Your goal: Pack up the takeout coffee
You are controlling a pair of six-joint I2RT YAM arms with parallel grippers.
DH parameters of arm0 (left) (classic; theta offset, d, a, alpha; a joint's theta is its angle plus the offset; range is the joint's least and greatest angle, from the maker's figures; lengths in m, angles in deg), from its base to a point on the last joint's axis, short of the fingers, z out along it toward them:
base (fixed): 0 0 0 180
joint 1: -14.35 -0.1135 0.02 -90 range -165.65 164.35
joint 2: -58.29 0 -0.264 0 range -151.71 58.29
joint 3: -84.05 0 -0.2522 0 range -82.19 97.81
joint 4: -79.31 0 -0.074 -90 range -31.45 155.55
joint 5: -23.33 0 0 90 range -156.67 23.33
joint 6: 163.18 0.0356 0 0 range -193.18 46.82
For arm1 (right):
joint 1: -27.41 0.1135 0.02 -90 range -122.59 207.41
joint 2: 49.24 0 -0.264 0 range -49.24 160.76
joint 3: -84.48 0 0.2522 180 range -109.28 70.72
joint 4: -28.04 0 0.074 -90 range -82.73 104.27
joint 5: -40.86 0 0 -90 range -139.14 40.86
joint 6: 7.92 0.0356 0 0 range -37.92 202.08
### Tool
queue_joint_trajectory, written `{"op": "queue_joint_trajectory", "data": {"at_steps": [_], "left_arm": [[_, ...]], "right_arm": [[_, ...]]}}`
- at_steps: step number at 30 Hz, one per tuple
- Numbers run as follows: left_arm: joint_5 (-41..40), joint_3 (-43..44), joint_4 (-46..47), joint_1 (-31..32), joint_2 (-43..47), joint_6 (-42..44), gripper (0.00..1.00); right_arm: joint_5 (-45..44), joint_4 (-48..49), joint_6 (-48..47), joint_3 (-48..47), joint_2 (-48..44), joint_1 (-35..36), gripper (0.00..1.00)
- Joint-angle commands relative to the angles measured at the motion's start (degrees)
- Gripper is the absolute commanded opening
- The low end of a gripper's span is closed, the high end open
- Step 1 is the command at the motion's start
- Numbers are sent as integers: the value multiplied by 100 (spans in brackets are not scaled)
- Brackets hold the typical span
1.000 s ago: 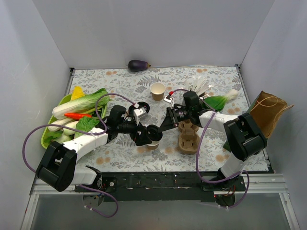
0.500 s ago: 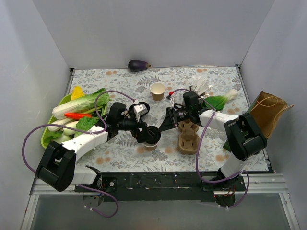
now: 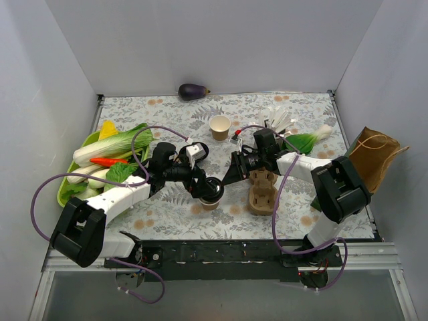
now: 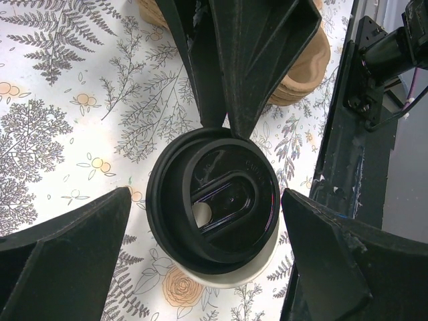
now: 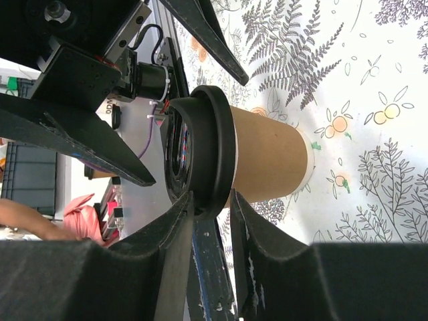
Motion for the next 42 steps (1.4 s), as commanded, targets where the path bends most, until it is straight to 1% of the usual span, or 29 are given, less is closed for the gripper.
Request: {"op": "queue_joint_trajectory", "data": {"at_steps": [1,7,19,20,27,42], "left_arm": [[86,68,92,25,120,-16,97],[-28,15,-14,25,181,45,97],[-28,-126,-14,25,339,98,96],[-37,-126,-171,25,348,116,96],[-2,-205,-190,17,436,151,94],[69,-82,-84,17,339,54,93]], "right_arm": [[-65,-149,-213,-246,46,12,36],[-223,-430,-538,-369,46,91,36],[-531,-1072,-1188,-588,-51,355,37],[-557,-1116,-1267,-606,-60,381,37],[-680,-1406,-1575,-703,-130,425,37],[-733,-1626,-1787,-870,-244,399,37]]}}
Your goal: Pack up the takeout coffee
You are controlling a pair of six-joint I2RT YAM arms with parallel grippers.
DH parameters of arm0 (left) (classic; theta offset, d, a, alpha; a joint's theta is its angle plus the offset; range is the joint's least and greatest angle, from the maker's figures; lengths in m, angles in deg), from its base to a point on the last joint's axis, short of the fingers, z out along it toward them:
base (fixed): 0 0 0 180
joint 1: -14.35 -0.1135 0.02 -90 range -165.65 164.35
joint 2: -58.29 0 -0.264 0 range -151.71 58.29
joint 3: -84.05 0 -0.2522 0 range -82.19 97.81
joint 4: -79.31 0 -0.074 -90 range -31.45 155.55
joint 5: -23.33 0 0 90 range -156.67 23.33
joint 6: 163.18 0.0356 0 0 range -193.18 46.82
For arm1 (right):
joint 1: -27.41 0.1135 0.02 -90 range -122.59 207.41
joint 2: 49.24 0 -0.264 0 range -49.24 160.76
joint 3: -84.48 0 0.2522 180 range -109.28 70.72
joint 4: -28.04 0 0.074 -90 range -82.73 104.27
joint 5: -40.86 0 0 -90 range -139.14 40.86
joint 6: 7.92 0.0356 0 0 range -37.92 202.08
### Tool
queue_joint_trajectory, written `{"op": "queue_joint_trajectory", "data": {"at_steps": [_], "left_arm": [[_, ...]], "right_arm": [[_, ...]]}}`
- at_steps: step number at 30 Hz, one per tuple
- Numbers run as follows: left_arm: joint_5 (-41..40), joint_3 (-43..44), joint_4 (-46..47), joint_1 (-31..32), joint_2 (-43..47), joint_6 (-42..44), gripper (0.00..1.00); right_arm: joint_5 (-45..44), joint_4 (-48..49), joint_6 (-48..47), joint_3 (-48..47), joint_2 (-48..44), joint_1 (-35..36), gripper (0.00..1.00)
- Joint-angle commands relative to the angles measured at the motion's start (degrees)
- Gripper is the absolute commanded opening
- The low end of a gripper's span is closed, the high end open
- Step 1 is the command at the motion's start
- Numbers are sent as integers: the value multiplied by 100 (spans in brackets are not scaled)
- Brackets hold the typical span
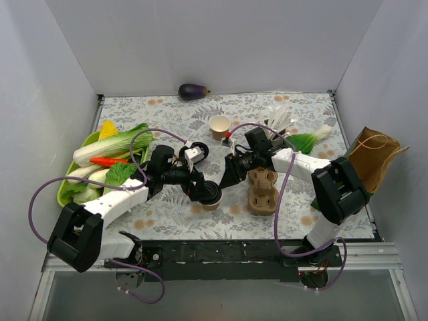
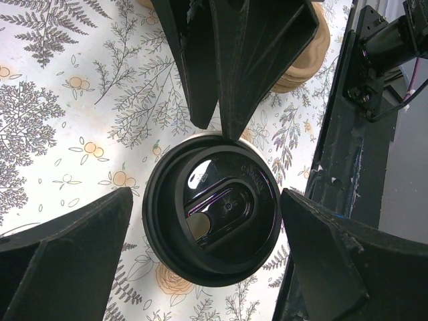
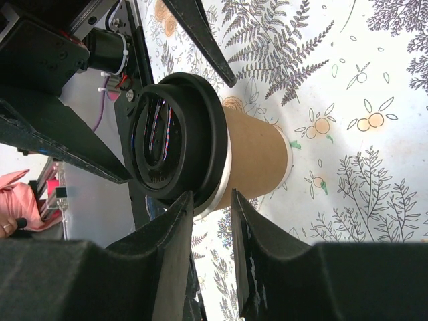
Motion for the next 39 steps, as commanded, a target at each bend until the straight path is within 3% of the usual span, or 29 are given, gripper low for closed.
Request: {"op": "queue_joint_trajectory", "data": {"at_steps": [1,14,27,39], "left_arm": [[89,121,77,17,106,8,93],[-307,675,-423,-150,237,325,93],[-1887,746,-740,-475,334,325,87],[-1933,315,-977,-484,528,307,85]], "right_arm": [[5,-61,-143,-264,-222,-14,37],[5,-61,-161,-230,-240,-23,37],[-12,-61,-187,-229,-222,-23,37],[-3,9,-134,-186,-222,-32,37]]}}
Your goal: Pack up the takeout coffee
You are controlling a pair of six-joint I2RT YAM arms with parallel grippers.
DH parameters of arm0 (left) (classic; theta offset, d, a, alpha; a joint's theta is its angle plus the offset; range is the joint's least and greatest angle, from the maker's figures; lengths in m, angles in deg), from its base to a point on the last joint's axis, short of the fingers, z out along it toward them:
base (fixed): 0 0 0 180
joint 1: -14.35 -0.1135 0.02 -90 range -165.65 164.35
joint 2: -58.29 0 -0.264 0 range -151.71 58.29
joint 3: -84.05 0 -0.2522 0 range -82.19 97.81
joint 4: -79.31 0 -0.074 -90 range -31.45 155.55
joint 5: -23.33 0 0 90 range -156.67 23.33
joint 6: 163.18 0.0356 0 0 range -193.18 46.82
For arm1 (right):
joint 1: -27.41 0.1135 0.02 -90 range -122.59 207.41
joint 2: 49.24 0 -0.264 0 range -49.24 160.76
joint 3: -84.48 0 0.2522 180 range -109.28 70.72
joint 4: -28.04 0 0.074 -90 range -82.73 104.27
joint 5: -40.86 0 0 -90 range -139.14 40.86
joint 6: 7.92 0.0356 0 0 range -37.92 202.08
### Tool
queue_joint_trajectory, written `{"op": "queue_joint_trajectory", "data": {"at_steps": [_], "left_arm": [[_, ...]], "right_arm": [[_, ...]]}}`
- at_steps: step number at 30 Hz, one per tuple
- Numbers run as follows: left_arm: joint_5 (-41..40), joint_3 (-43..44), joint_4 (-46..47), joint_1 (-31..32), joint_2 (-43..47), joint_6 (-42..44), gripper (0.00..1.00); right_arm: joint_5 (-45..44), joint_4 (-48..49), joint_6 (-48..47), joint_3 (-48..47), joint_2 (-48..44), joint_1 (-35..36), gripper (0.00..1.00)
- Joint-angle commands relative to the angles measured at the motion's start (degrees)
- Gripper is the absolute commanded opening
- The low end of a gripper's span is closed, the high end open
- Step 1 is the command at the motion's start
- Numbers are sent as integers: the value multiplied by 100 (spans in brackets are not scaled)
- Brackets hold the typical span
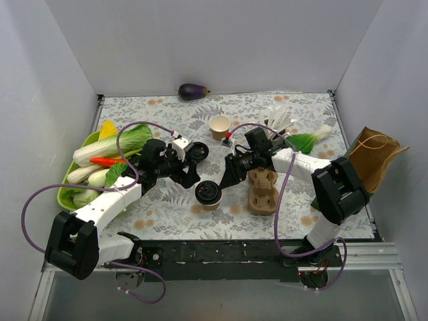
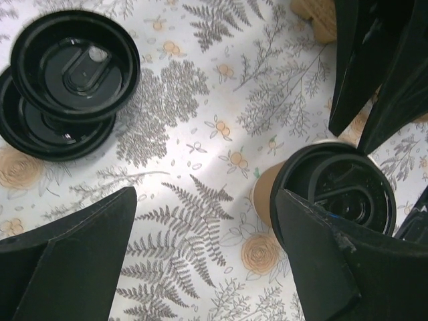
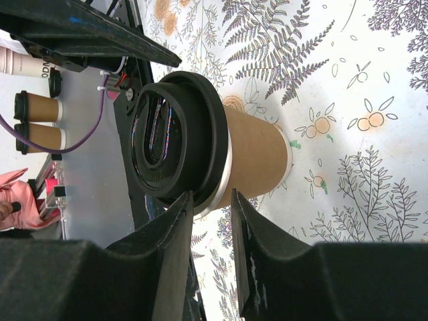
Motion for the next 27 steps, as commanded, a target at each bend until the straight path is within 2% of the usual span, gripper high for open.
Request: {"op": "queue_joint_trajectory", "data": {"at_steps": [1,14,27], "left_arm": [[-47,-192,-153,-12,230,-32,85],[480,-236,-136,-12,143,-84,84],[604,-254,154,-4,-68,-304,84]], "right_arm": [[-10,64,-77,-186,-220,-28,37],[-10,99,-60,-194,-238,-28,37],[-45,117,-42,-282,-220,-89,39]]}}
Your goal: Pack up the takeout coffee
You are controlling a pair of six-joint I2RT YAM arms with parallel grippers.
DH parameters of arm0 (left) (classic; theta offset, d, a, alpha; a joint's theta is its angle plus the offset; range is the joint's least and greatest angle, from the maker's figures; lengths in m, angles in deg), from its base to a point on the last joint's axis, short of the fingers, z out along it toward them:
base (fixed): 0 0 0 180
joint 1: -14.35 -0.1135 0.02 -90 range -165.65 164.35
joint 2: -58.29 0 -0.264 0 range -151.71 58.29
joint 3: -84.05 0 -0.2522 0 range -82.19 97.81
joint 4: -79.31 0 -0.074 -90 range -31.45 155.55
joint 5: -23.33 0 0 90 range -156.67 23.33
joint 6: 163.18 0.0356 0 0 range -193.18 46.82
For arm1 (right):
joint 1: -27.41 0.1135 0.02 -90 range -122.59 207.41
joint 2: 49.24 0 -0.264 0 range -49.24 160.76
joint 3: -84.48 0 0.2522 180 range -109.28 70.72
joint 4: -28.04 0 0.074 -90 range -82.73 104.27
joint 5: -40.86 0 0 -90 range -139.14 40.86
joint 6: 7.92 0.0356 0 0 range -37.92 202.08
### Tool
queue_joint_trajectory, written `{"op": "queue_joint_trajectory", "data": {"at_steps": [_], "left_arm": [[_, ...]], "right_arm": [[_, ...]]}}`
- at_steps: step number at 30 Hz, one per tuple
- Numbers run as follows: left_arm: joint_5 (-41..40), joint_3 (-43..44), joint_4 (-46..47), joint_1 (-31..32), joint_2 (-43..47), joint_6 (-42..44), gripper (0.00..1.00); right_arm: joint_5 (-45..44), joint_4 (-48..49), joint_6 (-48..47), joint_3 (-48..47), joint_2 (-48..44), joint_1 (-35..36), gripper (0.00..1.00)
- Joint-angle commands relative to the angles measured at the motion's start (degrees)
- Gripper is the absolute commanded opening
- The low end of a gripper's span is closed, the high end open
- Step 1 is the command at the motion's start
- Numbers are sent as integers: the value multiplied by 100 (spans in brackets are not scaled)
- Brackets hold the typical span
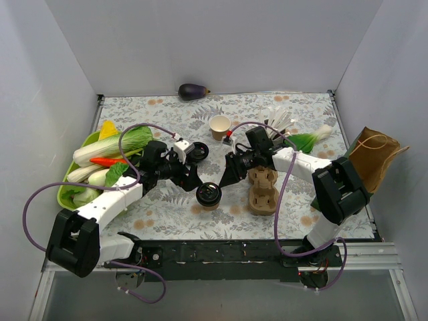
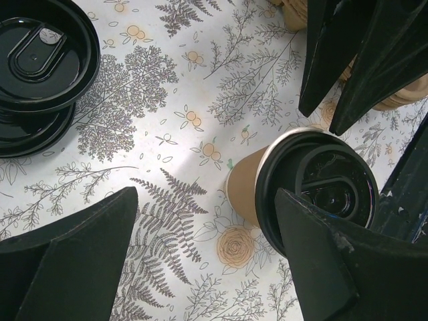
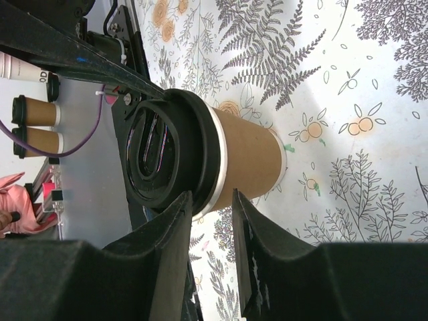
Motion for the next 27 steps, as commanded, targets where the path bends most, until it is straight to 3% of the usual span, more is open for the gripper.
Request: {"op": "queue_joint_trajectory", "data": {"at_steps": [1,11,20,22,27], "left_arm": [[101,-72,237,-14,-51,-88,84],[-102,261,-95,-67,229,-141,85],[812,-309,-1440,-164,1390,1677,92],[1067,-406,-1599,-146,1434,2028,93],[1182,-336,-1644,-24,1066,2031,93]], "right_arm": [[-15,97,-49,-234,-229,-61,39],[143,10,-267,-410,-325,-184,45],[91,-290,-761,-428,-440,-175,65],[100,-272,-769,-427,-449,-140,77],[100,-333,-752,-489,-335,9,92]]}}
